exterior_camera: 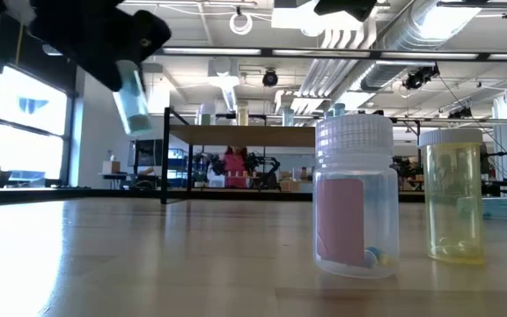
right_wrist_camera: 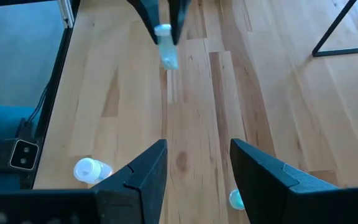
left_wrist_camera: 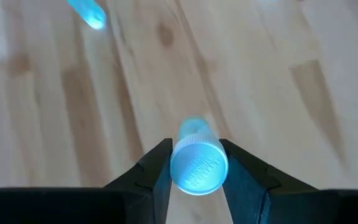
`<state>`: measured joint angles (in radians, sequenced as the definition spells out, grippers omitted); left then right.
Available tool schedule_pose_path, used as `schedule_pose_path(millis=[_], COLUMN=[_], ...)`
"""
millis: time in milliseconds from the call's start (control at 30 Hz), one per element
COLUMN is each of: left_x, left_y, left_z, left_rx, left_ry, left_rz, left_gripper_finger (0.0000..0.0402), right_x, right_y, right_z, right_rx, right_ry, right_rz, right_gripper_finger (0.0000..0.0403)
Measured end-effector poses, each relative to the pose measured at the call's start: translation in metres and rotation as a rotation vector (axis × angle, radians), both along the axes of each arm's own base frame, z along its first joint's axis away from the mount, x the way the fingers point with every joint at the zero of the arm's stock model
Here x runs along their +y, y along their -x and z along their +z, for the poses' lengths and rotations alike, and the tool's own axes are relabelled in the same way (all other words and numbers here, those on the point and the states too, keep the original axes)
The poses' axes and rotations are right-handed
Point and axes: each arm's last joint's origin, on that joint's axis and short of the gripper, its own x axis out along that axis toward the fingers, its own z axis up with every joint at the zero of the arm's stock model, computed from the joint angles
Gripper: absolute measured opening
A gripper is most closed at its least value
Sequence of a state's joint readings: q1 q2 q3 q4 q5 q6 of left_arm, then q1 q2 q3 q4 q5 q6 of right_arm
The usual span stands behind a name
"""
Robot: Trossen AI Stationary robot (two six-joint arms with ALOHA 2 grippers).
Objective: Pick and place medicine bottles onto shelf by color
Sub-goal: Put the bottom green pill bottle on the shelf aligned with the other green pill bottle
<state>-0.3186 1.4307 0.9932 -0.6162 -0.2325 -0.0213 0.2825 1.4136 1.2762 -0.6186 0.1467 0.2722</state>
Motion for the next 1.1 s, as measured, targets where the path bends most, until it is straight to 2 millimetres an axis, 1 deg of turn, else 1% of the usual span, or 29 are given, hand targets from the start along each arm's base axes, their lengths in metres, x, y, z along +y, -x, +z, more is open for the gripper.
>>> schedule_pose_path(millis=[300, 467, 567, 733, 967, 1100], left_x=[0.029, 0.038, 0.043, 0.046, 0.045, 0.045], left_y=[-0.023, -0.033, -0.037, -0.043, -0.048, -0.05], left_z=[0.011, 0.019, 0.023, 0.031, 0.04, 0.045], left_rx=[-0.18, -0.281, -0.339, -0.427, -0.54, -0.601], left_ry=[-0.069, -0.116, -0.15, -0.188, -0.168, -0.133], left_rz=[-0.044, -0.071, -0.056, -0.056, -0.035, -0.009], left_gripper_finger=[0.0112, 0.0112, 0.0112, 0.0113, 0.0113, 0.0113], right_x=[0.0, 0.0, 0.0, 0.001, 0.0, -0.005], right_y=[-0.003, -0.005, -0.005, -0.006, -0.008, -0.01], right_z=[0.003, 0.006, 0.006, 0.008, 0.009, 0.009], right_rx=[-0.044, -0.082, -0.089, -0.112, -0.137, -0.138], right_ry=[0.011, 0.047, 0.071, 0.125, 0.158, 0.154], right_rz=[-0.009, 0.022, 0.043, 0.091, 0.119, 0.096], right_gripper_finger=[0.0171, 0.019, 0.0205, 0.0218, 0.0216, 0.0215])
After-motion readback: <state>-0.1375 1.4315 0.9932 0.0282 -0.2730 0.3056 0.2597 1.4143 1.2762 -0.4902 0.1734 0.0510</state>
